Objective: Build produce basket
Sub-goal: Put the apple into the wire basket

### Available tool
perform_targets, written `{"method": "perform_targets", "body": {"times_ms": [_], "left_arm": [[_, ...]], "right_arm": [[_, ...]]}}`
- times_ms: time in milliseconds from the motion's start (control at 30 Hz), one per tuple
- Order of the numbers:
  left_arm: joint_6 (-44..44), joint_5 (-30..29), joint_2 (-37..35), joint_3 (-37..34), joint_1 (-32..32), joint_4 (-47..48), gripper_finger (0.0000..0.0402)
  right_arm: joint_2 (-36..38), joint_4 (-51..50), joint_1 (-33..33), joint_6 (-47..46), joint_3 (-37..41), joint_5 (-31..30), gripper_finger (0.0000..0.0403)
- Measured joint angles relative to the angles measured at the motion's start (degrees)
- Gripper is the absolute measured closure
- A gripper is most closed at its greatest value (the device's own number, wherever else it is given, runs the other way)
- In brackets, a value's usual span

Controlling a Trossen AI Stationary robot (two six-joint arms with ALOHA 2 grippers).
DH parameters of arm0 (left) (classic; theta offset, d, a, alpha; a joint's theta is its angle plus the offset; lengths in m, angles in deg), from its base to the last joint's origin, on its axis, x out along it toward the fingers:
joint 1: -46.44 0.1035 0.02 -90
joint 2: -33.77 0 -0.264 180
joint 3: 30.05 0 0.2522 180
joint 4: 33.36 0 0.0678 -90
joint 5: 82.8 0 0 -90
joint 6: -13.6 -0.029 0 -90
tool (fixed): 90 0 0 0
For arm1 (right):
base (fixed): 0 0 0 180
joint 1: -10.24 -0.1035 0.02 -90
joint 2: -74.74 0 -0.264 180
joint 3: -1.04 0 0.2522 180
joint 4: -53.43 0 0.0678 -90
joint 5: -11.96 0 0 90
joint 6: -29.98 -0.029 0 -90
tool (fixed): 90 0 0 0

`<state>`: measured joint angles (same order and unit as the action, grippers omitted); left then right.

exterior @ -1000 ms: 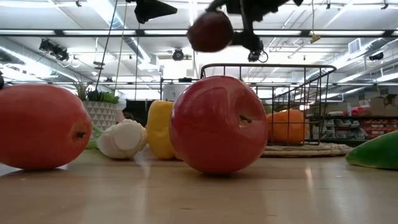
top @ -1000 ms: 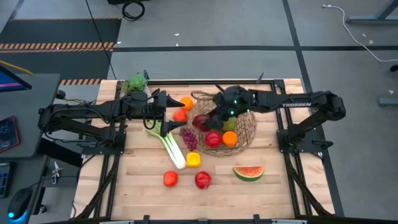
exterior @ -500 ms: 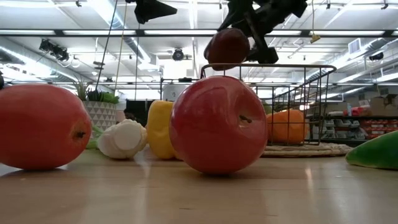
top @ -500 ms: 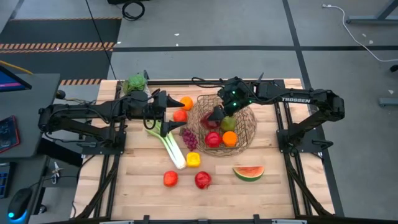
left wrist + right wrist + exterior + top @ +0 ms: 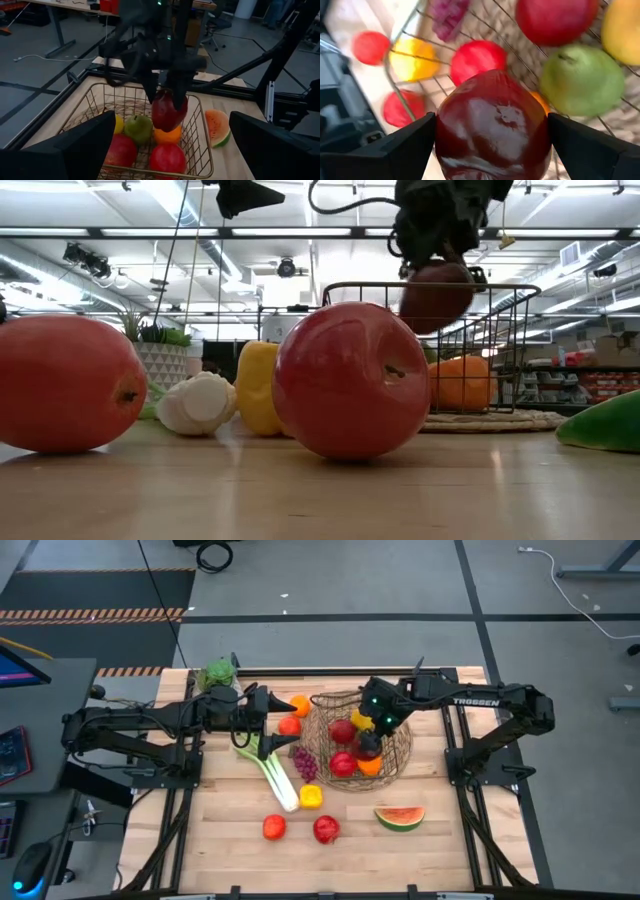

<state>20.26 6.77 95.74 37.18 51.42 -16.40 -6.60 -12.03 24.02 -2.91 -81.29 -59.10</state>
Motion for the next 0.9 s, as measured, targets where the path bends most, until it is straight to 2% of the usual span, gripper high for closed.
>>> {"method": "perform_targets", "body": {"times_ms": [333, 467, 733, 900], "left_arm": [[0.0, 0.0, 0.0, 0.0, 0.1, 0.0, 0.0002], [0.0, 0.0, 0.0, 0.0, 0.1, 0.0, 0.0002], [0.0, 0.0, 0.0, 0.0, 0.1, 0.1, 0.0002], [0.0, 0.0, 0.0, 0.0, 0.1, 0.1, 0.0002]], "right_arm": [[0.0, 3.5, -2.3, 6.3, 0.0, -2.7, 0.0025], [0.0, 3.6, -2.0, 3.8, 0.0, -4.4, 0.0025], [0.0, 2.7, -1.7, 3.1, 0.0, -1.0, 0.0025], [0.0, 2.1, -1.9, 3.1, 0.0, -1.1, 0.0008]]}}
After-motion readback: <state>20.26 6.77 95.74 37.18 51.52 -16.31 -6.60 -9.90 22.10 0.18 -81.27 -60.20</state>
